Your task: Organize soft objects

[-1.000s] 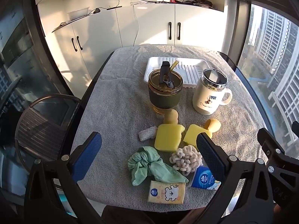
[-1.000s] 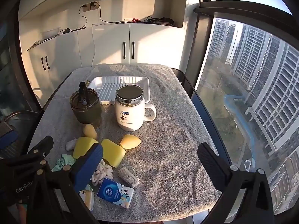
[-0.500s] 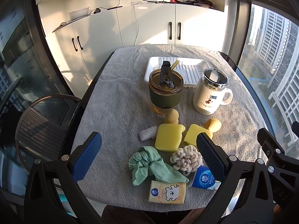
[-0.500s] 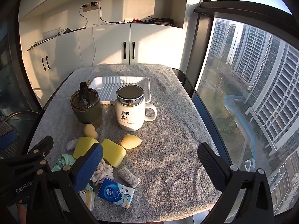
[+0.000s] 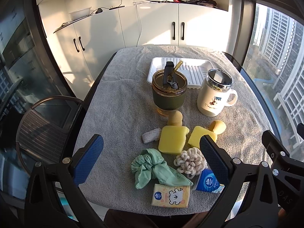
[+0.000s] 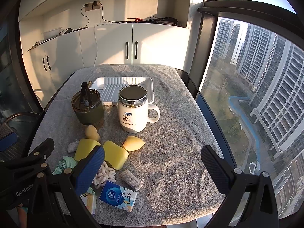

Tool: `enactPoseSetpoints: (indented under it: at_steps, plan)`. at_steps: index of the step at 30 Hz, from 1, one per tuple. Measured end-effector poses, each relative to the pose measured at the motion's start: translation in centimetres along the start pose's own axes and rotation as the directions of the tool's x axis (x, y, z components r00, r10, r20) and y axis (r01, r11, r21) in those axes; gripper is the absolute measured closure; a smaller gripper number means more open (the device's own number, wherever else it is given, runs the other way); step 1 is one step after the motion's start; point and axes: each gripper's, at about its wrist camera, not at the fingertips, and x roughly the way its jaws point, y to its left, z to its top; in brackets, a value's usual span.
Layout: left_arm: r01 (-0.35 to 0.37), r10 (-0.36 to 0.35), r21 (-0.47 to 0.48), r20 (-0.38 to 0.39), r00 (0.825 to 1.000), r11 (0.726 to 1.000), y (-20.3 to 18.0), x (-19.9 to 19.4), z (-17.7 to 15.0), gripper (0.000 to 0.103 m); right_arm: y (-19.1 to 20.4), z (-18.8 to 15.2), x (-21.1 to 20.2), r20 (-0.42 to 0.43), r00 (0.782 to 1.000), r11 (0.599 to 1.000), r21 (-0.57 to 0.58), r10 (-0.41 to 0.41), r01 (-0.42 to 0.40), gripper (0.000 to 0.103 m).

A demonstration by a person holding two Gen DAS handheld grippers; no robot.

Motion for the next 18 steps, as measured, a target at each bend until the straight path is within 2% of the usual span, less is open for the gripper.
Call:
enactPoseSetpoints:
  at_steps: [18]
  plan:
    - [-0.001,0.001,-0.001,-0.001,1.0,1.0,0.02,0.05,-0.17,0.001,-0.03,0.05,0.04,-0.002,1.0,1.0,-0.001,-0.001,0.001,0.0]
